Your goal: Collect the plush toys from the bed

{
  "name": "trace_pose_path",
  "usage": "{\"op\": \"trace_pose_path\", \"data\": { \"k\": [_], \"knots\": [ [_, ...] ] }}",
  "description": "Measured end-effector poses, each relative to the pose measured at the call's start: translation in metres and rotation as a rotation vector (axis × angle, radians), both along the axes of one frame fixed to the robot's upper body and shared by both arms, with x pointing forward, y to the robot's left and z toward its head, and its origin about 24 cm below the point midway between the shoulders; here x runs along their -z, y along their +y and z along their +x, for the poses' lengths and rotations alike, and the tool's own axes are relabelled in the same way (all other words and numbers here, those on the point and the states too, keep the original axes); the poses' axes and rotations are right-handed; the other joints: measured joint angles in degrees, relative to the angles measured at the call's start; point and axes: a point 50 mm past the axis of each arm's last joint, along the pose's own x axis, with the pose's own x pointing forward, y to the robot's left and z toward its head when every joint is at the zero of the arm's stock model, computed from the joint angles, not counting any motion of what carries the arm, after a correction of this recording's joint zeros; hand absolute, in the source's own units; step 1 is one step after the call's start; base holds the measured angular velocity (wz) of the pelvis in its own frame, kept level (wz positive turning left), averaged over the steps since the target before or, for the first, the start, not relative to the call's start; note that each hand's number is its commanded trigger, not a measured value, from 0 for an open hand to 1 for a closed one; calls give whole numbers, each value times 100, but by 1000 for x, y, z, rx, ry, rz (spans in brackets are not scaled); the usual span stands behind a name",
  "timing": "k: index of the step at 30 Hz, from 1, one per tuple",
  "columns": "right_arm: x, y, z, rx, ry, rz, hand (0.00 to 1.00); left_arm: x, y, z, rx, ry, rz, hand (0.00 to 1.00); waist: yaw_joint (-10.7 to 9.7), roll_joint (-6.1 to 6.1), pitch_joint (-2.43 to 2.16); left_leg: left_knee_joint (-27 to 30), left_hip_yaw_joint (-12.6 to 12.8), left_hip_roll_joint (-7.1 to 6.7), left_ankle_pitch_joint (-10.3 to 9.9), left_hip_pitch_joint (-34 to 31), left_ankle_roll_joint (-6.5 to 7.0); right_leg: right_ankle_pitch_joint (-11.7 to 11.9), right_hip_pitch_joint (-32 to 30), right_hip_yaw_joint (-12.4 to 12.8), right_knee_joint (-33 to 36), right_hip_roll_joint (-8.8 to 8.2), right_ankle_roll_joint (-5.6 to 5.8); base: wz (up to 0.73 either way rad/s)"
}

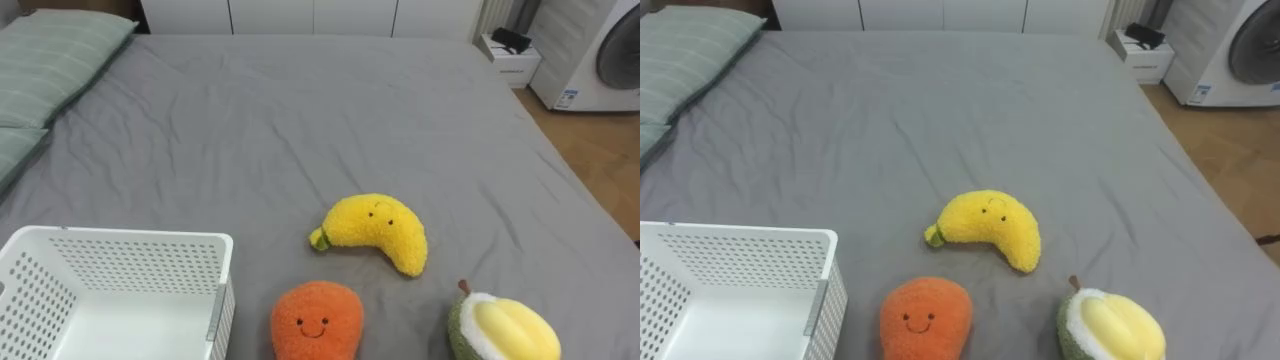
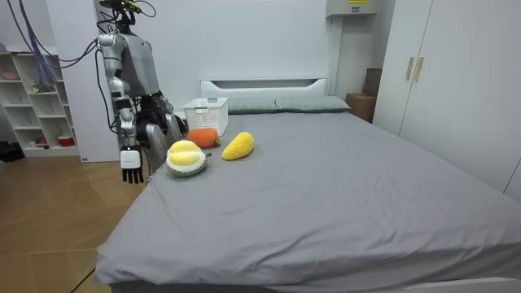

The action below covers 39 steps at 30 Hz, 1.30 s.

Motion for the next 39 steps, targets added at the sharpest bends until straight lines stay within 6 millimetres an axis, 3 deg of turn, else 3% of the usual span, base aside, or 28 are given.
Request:
{"op": "trace_pose_path", "data": {
  "k": [16, 23, 27, 34, 39],
  "knots": [
    [0, 0, 1, 22, -6, 0, 0, 0, 0, -1, -13, 0, -2, 0, -9, 0, -21, 4, -28, -3, 18, 9, 21, 1, 22, -14, 1, 1, 0, 0],
    [-1, -3, -1, 210, -44, -49, 0, -1, 2, -2, -45, -10, 1, 0, -17, -48, -22, -4, -33, -2, 18, 3, 20, -3, 35, -5, -3, 4, -1, 0],
    [-2, -9, -7, 410, -75, -96, 0, -2, 7, -2, -68, -16, 13, 0, -26, -124, -17, 7, -33, -3, 19, 8, 20, 0, 31, -3, -16, 3, -1, 0],
    [-10, -39, -4, 739, -190, -223, 0, -5, 19, -7, -152, -29, 42, 0, -173, -239, -12, 4, -21, -3, 21, -10, 17, 0, -8, 9, -2, 3, -2, -1],
    [-23, -73, 15, 801, -333, -331, 0, -7, 26, -8, -178, -51, 61, 0, -176, -349, -11, 3, -3, -1, 23, -14, 16, 2, -26, 77, 7, 15, -3, -1]
  ]
}}
